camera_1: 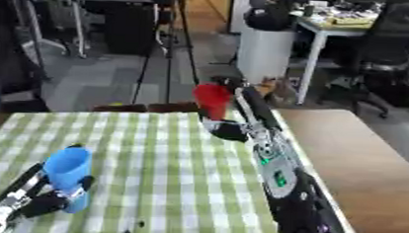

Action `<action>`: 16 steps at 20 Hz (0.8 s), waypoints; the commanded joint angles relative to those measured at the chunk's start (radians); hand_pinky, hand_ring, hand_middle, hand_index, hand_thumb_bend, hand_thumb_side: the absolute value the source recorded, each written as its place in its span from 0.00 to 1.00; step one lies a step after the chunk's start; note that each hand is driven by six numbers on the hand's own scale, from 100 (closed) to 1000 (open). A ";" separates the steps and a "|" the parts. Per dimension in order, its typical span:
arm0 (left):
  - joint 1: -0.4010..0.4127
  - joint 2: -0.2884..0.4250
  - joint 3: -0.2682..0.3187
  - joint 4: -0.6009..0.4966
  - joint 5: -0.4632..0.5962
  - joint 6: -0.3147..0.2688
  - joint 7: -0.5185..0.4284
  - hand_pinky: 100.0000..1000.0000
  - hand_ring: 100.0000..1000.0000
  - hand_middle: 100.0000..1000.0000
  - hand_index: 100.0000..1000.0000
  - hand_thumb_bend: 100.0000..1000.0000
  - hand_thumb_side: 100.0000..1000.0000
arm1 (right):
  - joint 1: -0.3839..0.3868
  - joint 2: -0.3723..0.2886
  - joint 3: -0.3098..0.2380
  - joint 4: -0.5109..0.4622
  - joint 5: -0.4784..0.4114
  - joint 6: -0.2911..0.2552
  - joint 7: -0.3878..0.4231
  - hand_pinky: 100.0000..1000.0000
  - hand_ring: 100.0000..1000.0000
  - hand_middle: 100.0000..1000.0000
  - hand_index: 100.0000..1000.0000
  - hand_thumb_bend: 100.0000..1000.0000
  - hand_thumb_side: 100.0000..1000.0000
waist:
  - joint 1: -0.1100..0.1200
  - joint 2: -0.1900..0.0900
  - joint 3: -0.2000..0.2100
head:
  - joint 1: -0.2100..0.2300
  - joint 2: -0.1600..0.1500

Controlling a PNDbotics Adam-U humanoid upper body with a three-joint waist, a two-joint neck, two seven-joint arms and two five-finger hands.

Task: Pour the contents of one cup into another cup.

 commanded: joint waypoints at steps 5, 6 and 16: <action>-0.005 0.029 0.034 -0.035 0.010 0.010 0.048 0.39 0.48 0.57 0.71 0.13 0.47 | 0.015 -0.014 -0.017 -0.018 -0.089 0.049 0.012 0.74 0.65 0.54 0.85 0.11 0.11 | 0.004 -0.005 -0.001 | 0.003 -0.010; -0.004 0.030 0.036 -0.036 0.011 0.011 0.053 0.39 0.48 0.57 0.71 0.13 0.47 | 0.019 -0.013 -0.016 -0.017 -0.094 0.051 0.015 0.74 0.65 0.54 0.85 0.11 0.11 | 0.004 -0.004 0.000 | 0.003 -0.010; 0.006 0.039 0.045 -0.053 0.024 0.019 0.071 0.39 0.48 0.58 0.71 0.13 0.47 | 0.061 0.000 -0.005 -0.015 -0.172 0.062 0.063 0.74 0.65 0.54 0.86 0.10 0.12 | 0.006 0.000 0.004 | 0.008 -0.011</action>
